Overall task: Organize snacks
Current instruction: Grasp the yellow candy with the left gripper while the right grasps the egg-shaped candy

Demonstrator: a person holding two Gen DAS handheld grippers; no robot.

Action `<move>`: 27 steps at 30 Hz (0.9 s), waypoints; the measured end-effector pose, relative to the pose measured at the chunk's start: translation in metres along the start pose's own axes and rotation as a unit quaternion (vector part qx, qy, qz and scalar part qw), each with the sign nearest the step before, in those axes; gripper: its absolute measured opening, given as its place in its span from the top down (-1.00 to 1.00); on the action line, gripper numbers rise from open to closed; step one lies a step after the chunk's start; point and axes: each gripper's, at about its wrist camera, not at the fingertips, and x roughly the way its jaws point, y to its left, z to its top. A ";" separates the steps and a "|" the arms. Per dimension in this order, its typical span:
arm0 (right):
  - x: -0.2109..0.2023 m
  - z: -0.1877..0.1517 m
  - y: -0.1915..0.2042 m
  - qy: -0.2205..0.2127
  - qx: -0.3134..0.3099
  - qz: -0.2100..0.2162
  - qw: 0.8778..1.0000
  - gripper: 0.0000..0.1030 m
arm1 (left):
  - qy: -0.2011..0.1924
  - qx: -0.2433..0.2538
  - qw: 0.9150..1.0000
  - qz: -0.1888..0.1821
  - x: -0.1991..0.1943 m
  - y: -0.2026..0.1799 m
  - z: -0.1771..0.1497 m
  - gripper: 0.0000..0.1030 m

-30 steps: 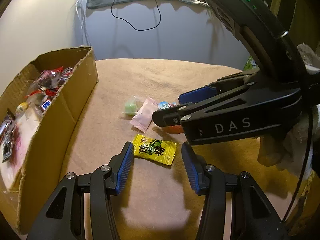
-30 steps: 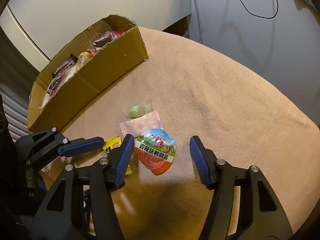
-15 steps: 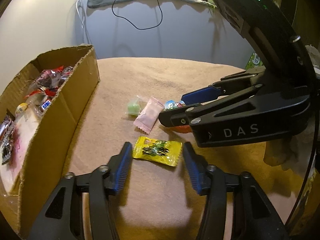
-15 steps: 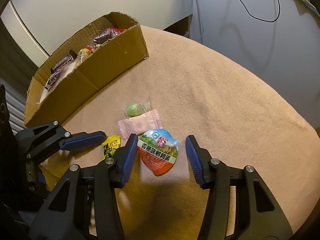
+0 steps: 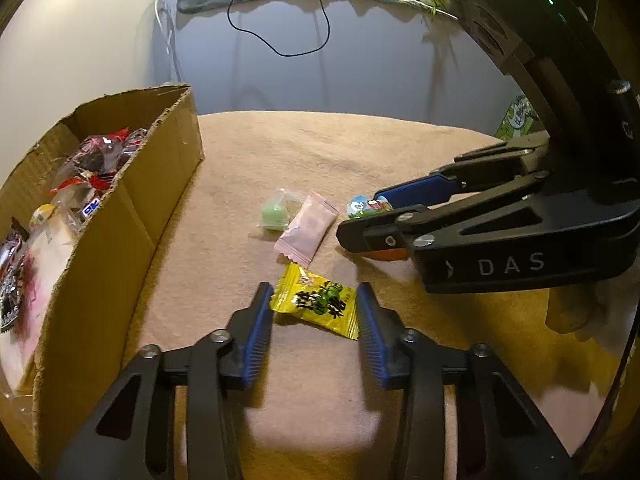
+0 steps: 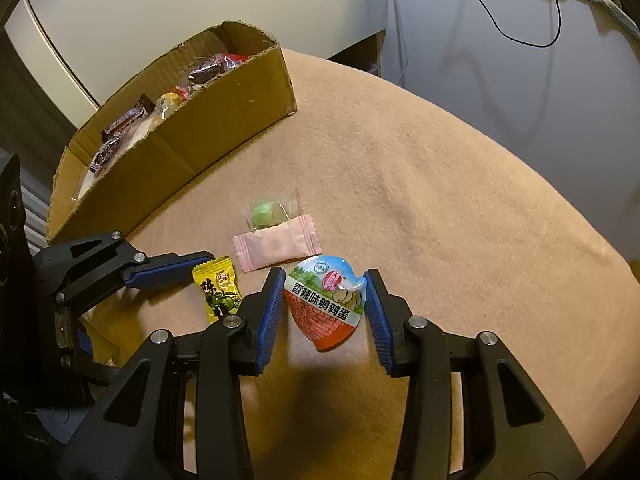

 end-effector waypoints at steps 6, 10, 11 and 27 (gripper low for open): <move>-0.003 -0.002 -0.002 -0.005 0.008 0.006 1.000 0.20 | -0.007 0.000 1.000 -0.004 -0.006 -0.001 -0.002 0.52; -0.009 -0.004 -0.005 -0.012 0.013 0.005 1.000 0.20 | -0.010 0.009 1.000 -0.007 -0.007 -0.003 -0.003 0.68; -0.010 -0.004 -0.005 -0.014 0.014 0.005 1.000 0.20 | -0.012 0.011 1.000 -0.007 -0.008 -0.004 -0.004 0.69; -0.027 -0.009 -0.014 -0.037 0.035 0.007 0.999 0.20 | -0.035 -0.006 0.999 -0.023 -0.023 0.002 0.001 0.80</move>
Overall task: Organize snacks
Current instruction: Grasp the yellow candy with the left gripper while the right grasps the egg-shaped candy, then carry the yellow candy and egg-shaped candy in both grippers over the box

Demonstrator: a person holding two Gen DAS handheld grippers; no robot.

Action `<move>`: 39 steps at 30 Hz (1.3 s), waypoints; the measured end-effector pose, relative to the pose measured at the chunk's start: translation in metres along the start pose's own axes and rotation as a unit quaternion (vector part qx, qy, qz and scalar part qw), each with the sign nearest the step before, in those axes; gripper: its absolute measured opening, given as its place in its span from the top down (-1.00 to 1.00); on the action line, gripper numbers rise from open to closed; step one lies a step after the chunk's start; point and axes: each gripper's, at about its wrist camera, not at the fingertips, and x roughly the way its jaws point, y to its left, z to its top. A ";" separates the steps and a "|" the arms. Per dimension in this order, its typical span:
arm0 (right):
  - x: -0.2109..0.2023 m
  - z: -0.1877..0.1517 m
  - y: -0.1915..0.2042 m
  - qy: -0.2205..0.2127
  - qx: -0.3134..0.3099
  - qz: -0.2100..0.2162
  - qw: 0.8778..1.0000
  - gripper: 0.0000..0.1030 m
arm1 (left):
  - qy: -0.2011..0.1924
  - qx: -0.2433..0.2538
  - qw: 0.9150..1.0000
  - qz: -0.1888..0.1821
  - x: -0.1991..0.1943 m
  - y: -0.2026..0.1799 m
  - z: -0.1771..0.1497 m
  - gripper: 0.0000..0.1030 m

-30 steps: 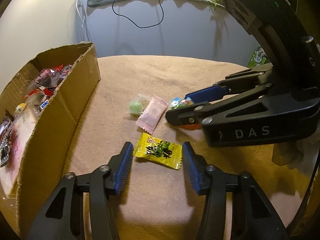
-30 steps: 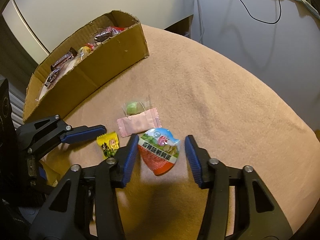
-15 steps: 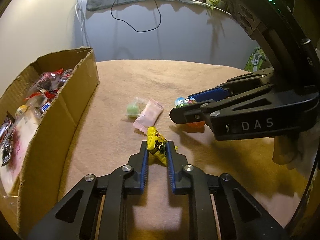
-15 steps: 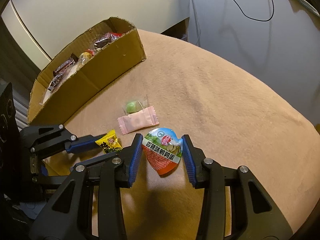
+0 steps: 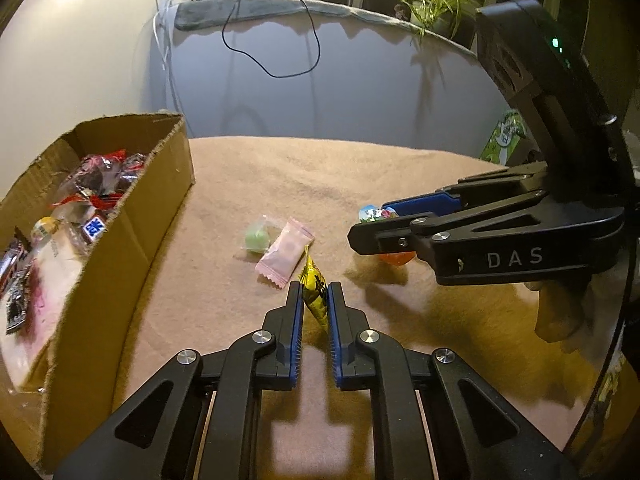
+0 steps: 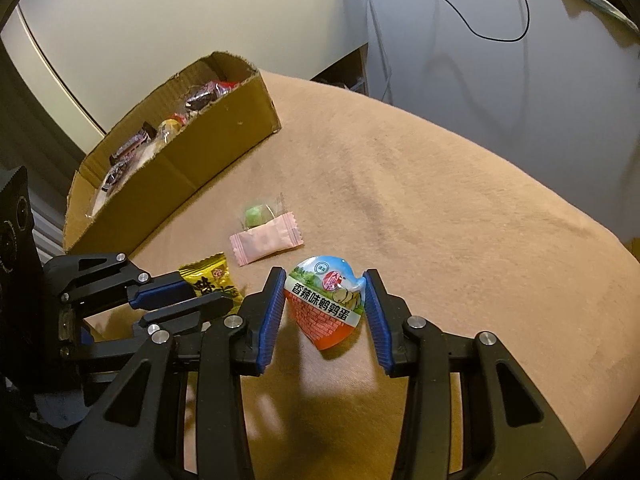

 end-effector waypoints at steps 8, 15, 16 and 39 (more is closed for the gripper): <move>-0.020 0.008 0.008 -0.023 -0.001 0.004 1.000 0.20 | -0.035 -0.009 0.999 0.002 -0.037 0.008 0.005 0.80; -0.034 0.025 0.029 -0.044 -0.015 0.011 0.999 0.20 | -0.069 -0.033 0.997 0.020 -0.072 0.038 0.006 0.80; -0.036 0.027 0.033 -0.046 -0.017 0.012 0.999 0.20 | -0.073 -0.037 0.996 0.023 -0.076 0.043 0.006 0.80; -0.001 0.089 0.132 -0.044 -0.083 0.056 0.994 0.20 | -0.089 -0.098 0.987 0.095 -0.115 0.139 -0.011 0.80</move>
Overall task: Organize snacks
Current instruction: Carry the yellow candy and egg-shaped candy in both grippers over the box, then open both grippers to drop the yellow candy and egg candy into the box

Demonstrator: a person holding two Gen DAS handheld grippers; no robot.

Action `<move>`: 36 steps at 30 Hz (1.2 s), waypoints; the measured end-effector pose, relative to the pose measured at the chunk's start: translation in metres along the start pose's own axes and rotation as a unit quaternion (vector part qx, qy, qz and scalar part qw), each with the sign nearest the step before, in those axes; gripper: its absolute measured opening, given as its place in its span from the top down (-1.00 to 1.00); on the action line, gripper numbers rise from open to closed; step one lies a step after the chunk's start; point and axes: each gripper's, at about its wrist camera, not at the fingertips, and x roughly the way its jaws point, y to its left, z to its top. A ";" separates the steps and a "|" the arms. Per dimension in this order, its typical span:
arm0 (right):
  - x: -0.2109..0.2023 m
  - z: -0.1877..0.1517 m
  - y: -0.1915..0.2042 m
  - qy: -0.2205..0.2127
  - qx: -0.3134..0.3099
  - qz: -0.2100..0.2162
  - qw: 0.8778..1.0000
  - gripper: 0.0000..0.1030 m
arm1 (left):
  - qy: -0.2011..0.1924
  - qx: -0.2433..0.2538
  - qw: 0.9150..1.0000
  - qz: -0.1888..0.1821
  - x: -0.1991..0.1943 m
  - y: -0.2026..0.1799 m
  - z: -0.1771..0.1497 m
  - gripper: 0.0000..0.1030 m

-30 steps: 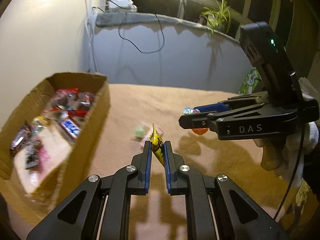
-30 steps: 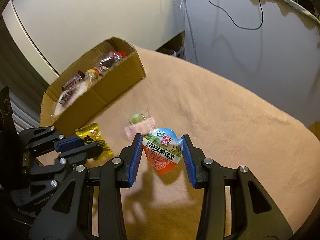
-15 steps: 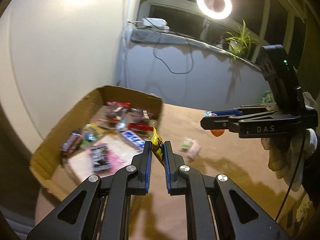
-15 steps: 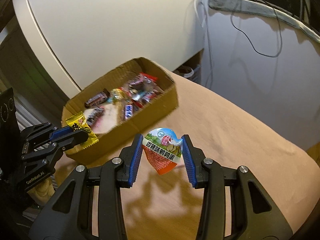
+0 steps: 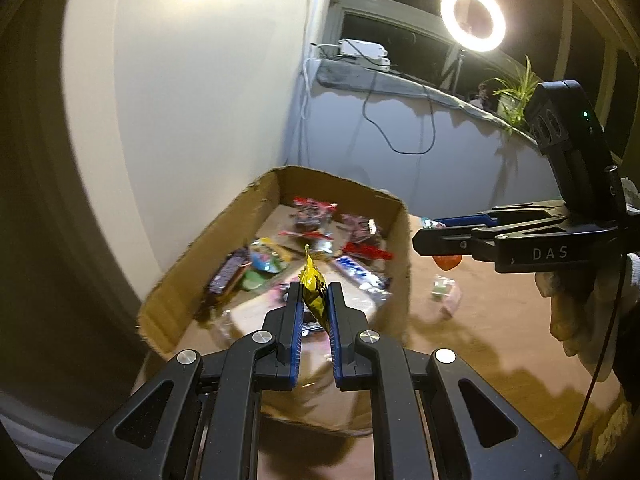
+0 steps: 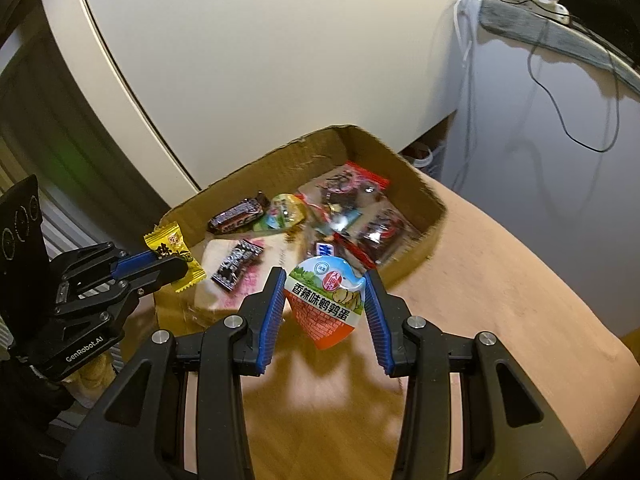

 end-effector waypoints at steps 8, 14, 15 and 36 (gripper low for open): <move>0.026 0.012 0.014 0.019 -0.012 0.006 1.000 0.20 | 0.002 -0.010 1.000 0.009 0.000 0.014 -0.002 0.80; 0.040 0.017 0.016 0.031 -0.013 0.003 0.999 0.20 | 0.006 -0.005 1.000 0.009 0.002 0.013 -0.004 0.80; 0.041 0.017 0.016 0.032 -0.014 0.003 0.999 0.20 | 0.007 -0.006 1.000 0.009 0.002 0.013 -0.004 0.80; 0.049 0.016 0.024 0.031 -0.021 -0.014 0.999 -0.44 | 0.003 -0.010 1.000 0.019 0.005 0.017 -0.002 0.13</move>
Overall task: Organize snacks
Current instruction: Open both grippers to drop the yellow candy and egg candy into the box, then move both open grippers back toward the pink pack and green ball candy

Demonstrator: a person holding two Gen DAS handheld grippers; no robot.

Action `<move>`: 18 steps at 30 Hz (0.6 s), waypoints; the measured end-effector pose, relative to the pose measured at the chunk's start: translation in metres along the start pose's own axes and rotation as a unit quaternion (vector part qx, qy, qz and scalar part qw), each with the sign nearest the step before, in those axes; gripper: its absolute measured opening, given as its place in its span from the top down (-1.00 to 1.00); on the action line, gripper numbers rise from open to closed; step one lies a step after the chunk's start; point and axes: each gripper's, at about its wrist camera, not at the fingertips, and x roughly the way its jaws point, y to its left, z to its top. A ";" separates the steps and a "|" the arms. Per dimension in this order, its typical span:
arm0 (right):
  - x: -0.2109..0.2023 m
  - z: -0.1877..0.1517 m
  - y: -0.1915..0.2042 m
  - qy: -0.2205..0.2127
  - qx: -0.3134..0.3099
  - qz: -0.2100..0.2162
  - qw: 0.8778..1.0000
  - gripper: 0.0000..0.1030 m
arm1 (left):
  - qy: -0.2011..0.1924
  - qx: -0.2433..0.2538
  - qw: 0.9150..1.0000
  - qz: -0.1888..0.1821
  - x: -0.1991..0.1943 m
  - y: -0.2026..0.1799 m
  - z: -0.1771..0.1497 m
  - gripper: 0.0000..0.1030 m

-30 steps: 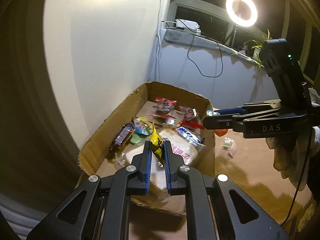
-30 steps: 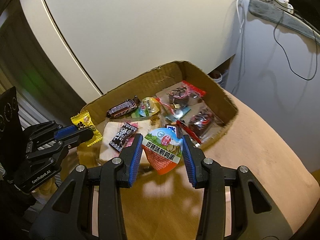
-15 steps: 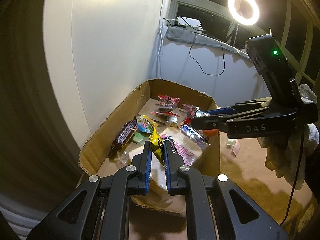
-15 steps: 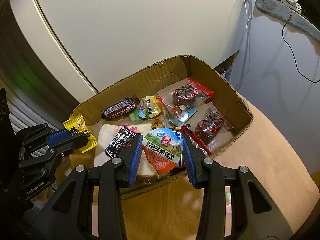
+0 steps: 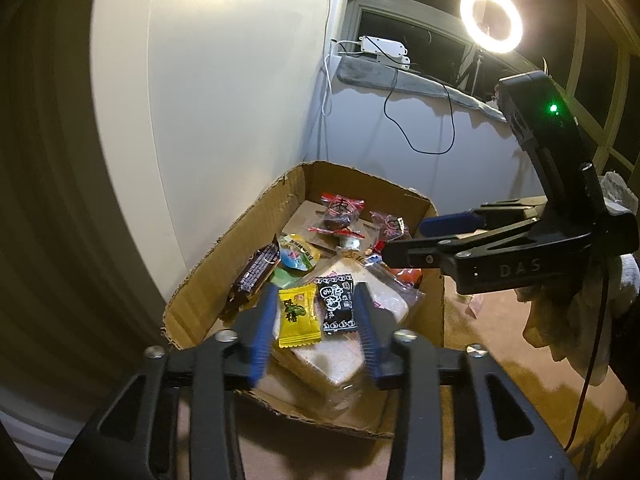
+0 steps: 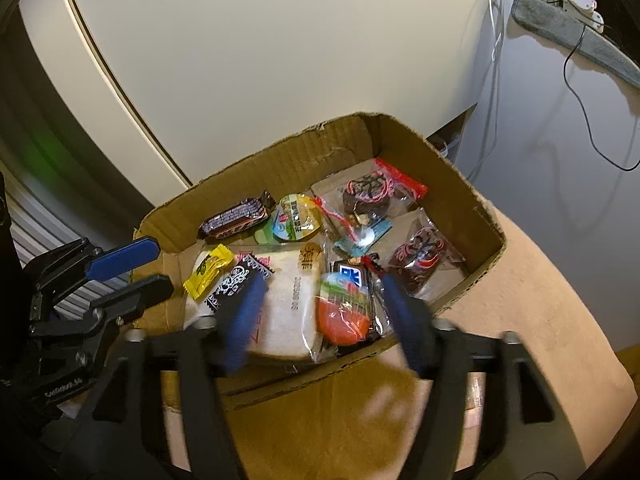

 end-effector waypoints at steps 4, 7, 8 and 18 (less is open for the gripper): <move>-0.004 0.000 0.000 -0.007 -0.002 -0.007 1.000 -0.57 | -0.003 0.002 1.000 0.004 -0.001 -0.002 0.000 -0.08; -0.006 -0.002 -0.001 -0.012 0.000 -0.011 1.000 -0.65 | -0.004 0.002 1.000 0.006 -0.001 -0.003 0.001 -0.14; -0.006 -0.002 -0.002 -0.013 0.002 -0.011 1.000 -0.65 | -0.005 0.002 1.000 0.006 -0.001 -0.003 0.001 -0.14; -0.022 -0.010 -0.014 -0.023 0.013 -0.017 0.999 -0.66 | -0.011 0.007 1.000 0.003 -0.006 -0.013 0.002 -0.18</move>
